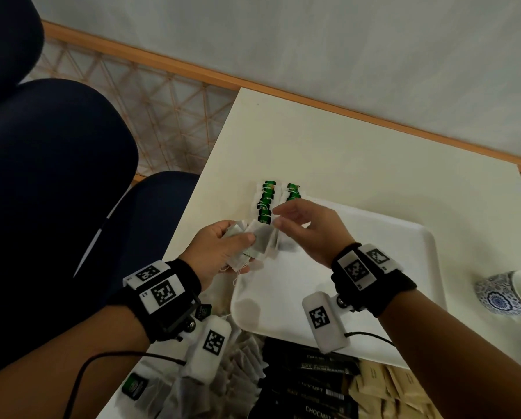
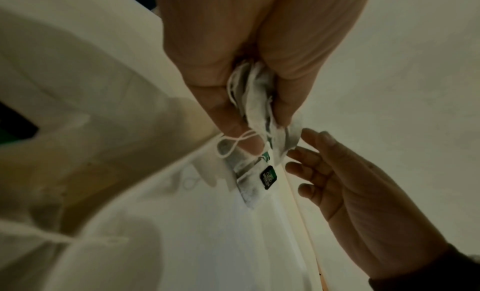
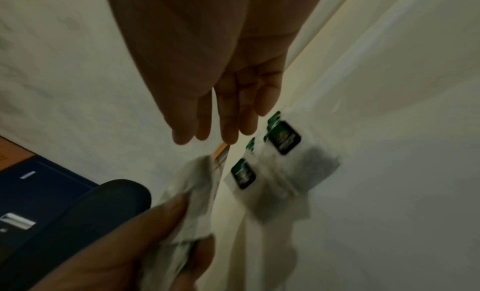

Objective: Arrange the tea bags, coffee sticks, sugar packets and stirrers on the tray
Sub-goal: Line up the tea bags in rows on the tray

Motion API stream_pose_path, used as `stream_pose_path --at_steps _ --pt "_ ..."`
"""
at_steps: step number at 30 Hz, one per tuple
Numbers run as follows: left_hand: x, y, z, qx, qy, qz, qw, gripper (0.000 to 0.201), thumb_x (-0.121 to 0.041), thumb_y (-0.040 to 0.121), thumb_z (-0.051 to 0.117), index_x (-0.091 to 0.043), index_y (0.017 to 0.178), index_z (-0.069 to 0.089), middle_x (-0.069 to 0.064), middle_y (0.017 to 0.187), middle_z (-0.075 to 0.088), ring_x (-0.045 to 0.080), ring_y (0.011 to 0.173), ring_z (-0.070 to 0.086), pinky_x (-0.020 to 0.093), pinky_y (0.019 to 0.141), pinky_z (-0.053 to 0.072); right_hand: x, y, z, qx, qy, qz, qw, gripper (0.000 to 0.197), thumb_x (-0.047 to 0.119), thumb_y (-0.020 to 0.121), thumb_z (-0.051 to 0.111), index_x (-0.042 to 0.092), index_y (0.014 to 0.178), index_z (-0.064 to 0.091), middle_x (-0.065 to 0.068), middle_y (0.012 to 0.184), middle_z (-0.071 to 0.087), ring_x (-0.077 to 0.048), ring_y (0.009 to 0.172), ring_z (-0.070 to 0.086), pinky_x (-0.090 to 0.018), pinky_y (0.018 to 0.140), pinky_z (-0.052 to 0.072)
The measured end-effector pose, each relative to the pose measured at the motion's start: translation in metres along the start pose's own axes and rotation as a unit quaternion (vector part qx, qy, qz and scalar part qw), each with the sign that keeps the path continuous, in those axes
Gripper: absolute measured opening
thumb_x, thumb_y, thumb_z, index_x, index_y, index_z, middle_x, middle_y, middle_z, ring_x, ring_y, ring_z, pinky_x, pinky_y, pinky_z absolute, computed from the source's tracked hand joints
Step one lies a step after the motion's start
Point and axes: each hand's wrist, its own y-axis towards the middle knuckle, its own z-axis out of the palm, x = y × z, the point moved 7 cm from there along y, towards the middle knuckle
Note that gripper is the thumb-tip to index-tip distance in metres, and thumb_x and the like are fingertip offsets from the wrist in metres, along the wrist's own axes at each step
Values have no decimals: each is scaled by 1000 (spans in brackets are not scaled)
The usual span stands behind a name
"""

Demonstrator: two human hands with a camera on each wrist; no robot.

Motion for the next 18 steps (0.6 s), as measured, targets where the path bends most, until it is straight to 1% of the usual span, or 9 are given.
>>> stream_pose_path --at_steps 1,4,6,8,11,13,14,16,18 --pt "0 0 2 5 1 1 1000 12 -12 87 66 -9 98 64 5 82 67 15 68 66 36 66 58 2 -2 7 20 15 8 1000 11 31 84 69 35 93 63 14 86 67 5 75 58 -9 68 43" --pt "2 -3 8 19 0 -6 1000 17 -14 87 66 -7 103 64 8 86 66 20 74 64 34 63 58 -2 -6 20 41 55 40 997 21 18 82 70 35 84 57 11 73 66 1 59 53 -21 63 46" --pt "4 -4 10 22 0 -12 1000 13 -13 88 65 -8 100 64 9 84 67 19 73 65 31 59 56 -3 -6 19 21 48 39 998 22 13 82 68 32 80 57 12 68 61 2 56 51 -18 60 43" --pt "5 -5 9 20 1 -14 1000 8 -10 89 64 -9 97 65 9 83 69 19 71 67 31 57 56 -1 -8 17 7 30 20 999 18 13 82 67 29 78 60 14 71 60 3 61 53 -13 62 42" --pt "4 -7 10 25 -16 -13 999 13 -13 91 61 -7 102 64 11 87 70 21 71 68 33 59 57 9 -13 21 28 -56 -49 997 6 25 83 70 27 88 71 12 90 63 -2 85 57 -17 77 44" --pt "2 -8 12 28 -29 -12 999 21 -19 94 57 -6 109 63 10 85 70 18 66 67 34 63 57 15 -18 26 44 -84 -95 991 21 38 82 70 27 100 72 9 101 63 -4 95 55 -14 77 41" --pt "1 -8 12 28 -35 -11 999 24 -21 96 54 -6 112 63 9 84 70 16 63 66 34 63 57 16 -20 28 54 -82 -95 991 29 42 80 71 27 105 72 9 105 64 -3 97 55 -12 75 40" --pt "1 -8 13 33 -46 -16 998 27 -26 98 50 -10 114 64 12 94 71 17 69 67 34 63 57 16 -21 30 70 -80 -80 991 37 44 78 72 28 111 69 10 107 64 -3 98 55 -14 75 40" --pt "2 -9 12 33 -50 -25 998 28 -28 98 49 -11 115 65 15 101 70 20 79 68 35 63 58 15 -20 31 68 -94 -69 991 29 39 83 69 28 109 70 11 103 66 -3 93 56 -18 78 41"
